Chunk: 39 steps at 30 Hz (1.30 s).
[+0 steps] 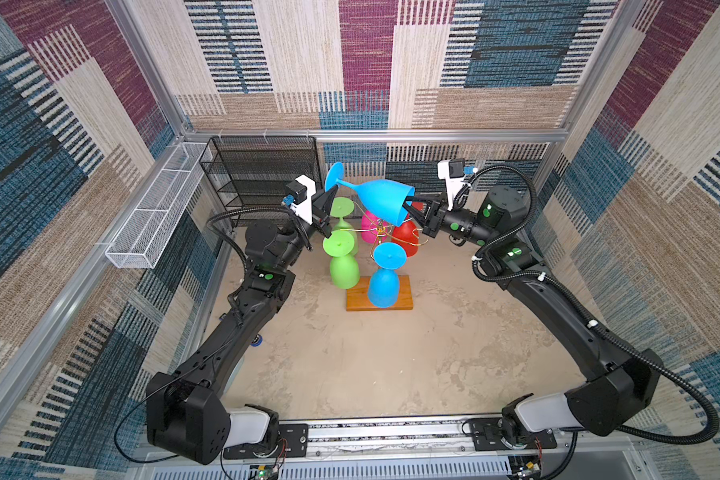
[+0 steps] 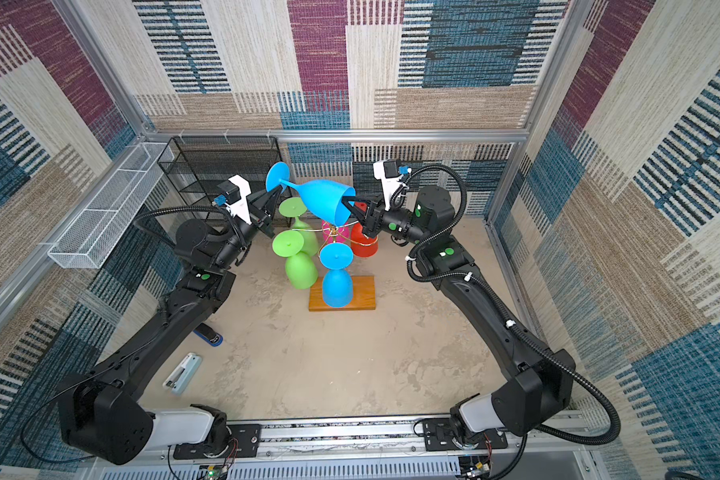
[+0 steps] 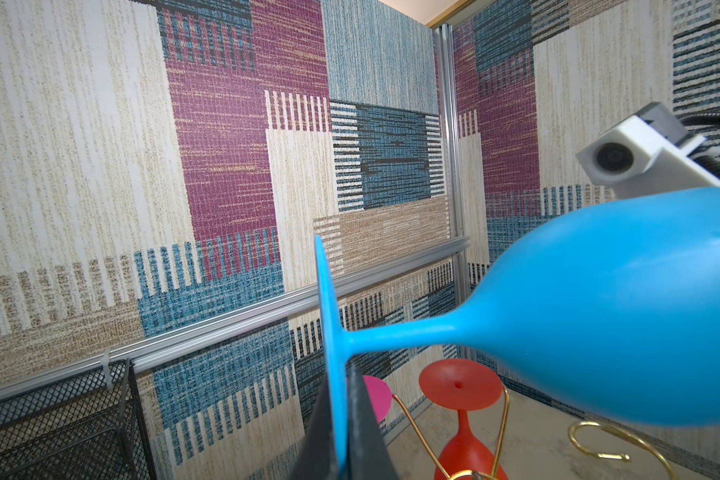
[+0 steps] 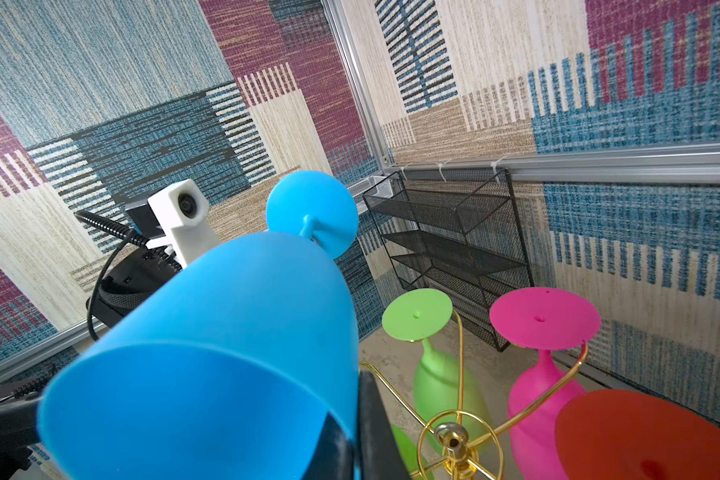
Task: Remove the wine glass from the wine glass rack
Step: 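Grasp the blue glass bowl rim with the right gripper while left gripper releases the foot, then lower the blue glass onto the table beside the rack while left arm withdraws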
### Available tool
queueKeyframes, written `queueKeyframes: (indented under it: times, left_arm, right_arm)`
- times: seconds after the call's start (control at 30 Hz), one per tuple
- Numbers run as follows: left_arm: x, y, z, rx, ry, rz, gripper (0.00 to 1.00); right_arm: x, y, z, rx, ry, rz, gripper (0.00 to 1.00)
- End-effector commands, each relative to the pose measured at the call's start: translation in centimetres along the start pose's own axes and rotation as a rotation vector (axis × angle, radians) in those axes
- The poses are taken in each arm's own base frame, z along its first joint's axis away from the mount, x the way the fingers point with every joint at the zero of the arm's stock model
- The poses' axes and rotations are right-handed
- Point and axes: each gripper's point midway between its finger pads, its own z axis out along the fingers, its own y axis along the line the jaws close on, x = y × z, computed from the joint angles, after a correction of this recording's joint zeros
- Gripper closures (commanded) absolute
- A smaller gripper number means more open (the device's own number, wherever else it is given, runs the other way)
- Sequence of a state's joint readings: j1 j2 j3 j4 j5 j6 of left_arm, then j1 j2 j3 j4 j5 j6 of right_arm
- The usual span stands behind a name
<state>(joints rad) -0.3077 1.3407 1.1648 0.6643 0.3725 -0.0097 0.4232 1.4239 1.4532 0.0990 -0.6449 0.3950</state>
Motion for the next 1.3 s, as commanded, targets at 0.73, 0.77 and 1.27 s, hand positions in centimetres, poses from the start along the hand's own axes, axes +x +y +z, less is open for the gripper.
queueKeyframes:
  times: [0.73,0.77,1.27]
  left_arm:
    - [-0.9,3.9,-9.8,-0.409,0.23,0.106,0.24]
    - [-0.5,4.3,-10.5,-0.437,0.255,0.119,0.24]
    - [2.3,8.0,-17.0,-0.72,0.335,0.165,0.18]
  right_arm:
    - [-8.8,-13.2,-12.1,0.889,0.076,-0.235,1.0]
    - [-8.0,-14.2,-12.1,0.921,0.128,-0.227,1.0]
    - [5.0,-26.3,-11.9,1.137,0.682,-0.071,1.0]
